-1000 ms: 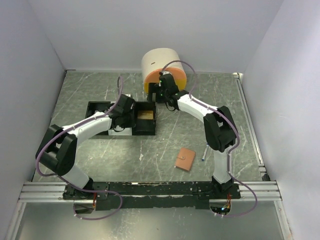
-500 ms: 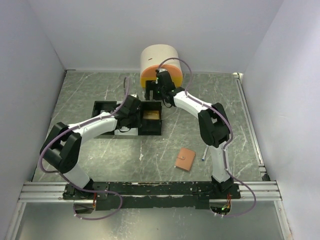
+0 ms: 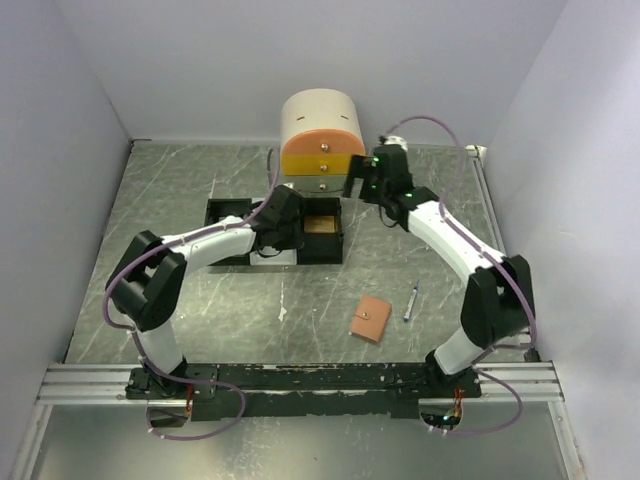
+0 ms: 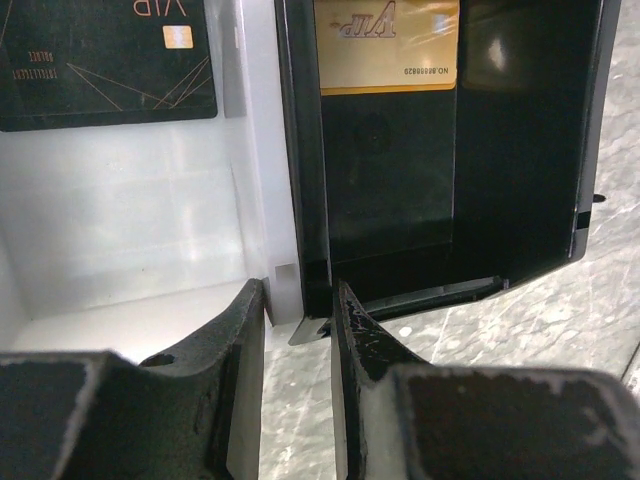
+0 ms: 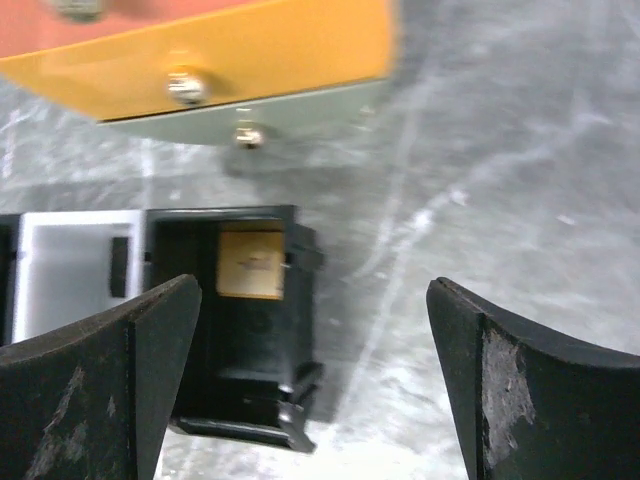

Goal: Take the credit cards out of the card holder

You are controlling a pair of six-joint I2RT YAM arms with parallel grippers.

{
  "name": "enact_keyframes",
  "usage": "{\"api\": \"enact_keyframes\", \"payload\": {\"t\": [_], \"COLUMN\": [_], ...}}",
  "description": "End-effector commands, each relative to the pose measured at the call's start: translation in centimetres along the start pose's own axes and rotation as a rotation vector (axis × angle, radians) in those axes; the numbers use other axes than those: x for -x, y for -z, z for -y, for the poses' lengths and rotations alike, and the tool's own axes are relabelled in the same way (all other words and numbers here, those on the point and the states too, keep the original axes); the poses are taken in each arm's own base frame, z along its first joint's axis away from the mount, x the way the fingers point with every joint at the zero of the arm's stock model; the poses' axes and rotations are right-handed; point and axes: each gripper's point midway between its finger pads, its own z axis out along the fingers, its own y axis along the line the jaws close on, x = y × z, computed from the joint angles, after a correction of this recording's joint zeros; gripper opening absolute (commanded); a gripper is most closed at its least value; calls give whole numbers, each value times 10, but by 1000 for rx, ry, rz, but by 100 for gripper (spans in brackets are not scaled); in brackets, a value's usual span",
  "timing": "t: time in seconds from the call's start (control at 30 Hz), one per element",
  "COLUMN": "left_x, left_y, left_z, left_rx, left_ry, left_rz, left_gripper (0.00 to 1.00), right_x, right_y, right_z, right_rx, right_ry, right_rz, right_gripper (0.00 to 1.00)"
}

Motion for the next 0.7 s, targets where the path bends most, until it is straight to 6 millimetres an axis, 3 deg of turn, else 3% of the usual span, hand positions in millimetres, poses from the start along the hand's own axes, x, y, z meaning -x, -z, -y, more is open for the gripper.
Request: {"api": "enact_keyframes", "payload": {"t": [0.0, 0.13, 0.37, 0.67], "left_x": [-33, -32, -27, 3], "left_y": [-17, -23, -24, 19], "left_z": [25, 47, 61, 79], "left_rx": [-67, -121, -117, -211], "left_ry": [21, 25, 14, -27], "left_rz": [-126, -129, -126, -9], "left_gripper": [33, 42, 56, 86], "right_x": [-17, -38, -111, -202], "right_y": [24, 56, 100, 140], "right_z": [70, 96, 102, 90], "right_rx": [-180, -219, -202, -114], "right_ry": [-99, -108, -179, -319], "right_rz": [-19, -55, -235, -481], "right_gripper": [99, 100, 100, 99]}}
